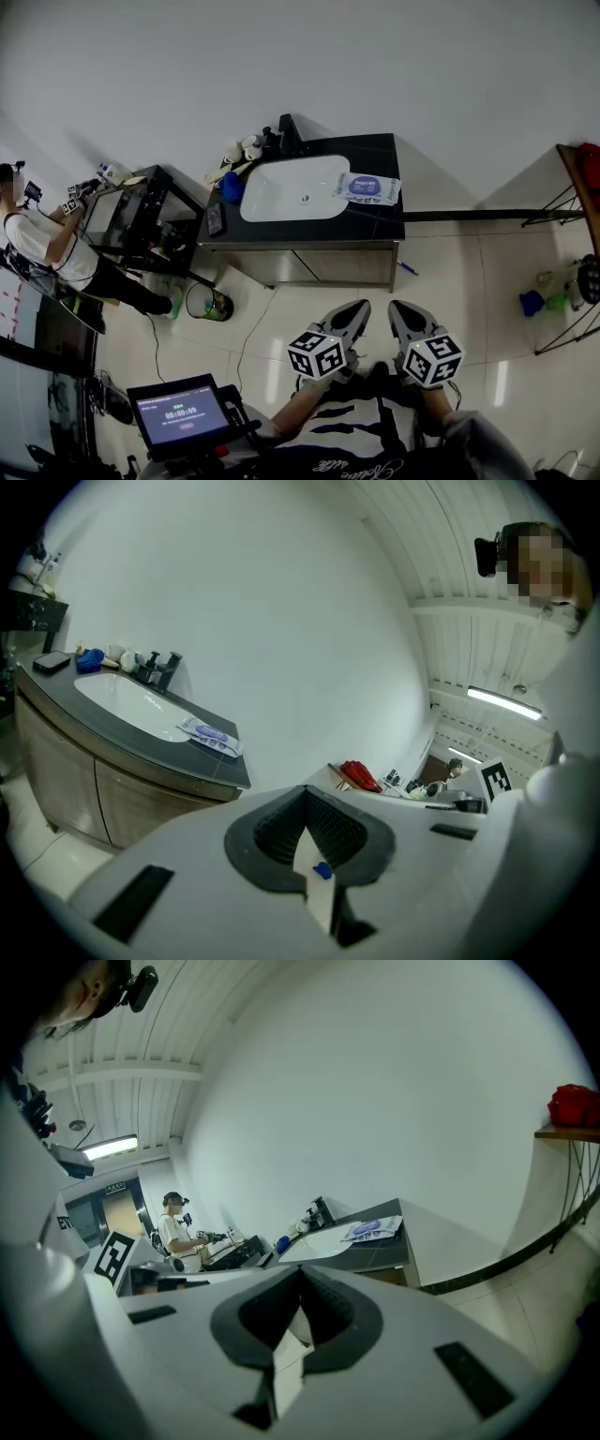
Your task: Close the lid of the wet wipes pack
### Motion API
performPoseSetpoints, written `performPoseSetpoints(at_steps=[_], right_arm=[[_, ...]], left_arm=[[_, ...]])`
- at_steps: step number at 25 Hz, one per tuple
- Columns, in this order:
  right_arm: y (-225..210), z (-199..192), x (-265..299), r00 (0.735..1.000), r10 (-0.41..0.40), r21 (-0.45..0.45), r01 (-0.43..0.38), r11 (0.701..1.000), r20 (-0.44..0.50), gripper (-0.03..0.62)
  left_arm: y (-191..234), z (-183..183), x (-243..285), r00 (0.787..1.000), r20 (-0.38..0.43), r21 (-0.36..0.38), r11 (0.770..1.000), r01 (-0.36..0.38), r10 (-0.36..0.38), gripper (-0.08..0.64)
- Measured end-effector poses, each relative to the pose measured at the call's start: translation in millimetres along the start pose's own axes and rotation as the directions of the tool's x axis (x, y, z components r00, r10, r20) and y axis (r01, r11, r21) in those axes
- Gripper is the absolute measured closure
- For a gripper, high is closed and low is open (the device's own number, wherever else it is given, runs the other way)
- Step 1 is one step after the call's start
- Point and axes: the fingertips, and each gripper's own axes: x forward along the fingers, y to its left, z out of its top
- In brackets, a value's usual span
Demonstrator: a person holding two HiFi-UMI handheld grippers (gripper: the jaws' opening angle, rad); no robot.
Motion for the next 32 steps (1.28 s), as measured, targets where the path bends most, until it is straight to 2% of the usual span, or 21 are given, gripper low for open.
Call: performPoseSetpoints(at_steps=[10,19,32], right_arm=[[33,-1,-9,0.998,0.005,-0.027,-0.004,1.0,0.063,0.594],[74,-19,-11,0.999,0.001,-0.047,0.001,0.999,0.041,0.594],[77,-34,-20,0.999,-0.039,-0.051,0.041,0.998,0.033,0.594]], left_arm=[[-8,-7,-31,1.0,-0.004,0.02,0.999,0.025,-0.025,0.559],[1,-12,-74,1.0,0.006,0.003,1.0,0.022,-0.022,0.56],[8,-22,-84,0.999,0.014,-0.009,0.999,0.039,-0.039,0.558]])
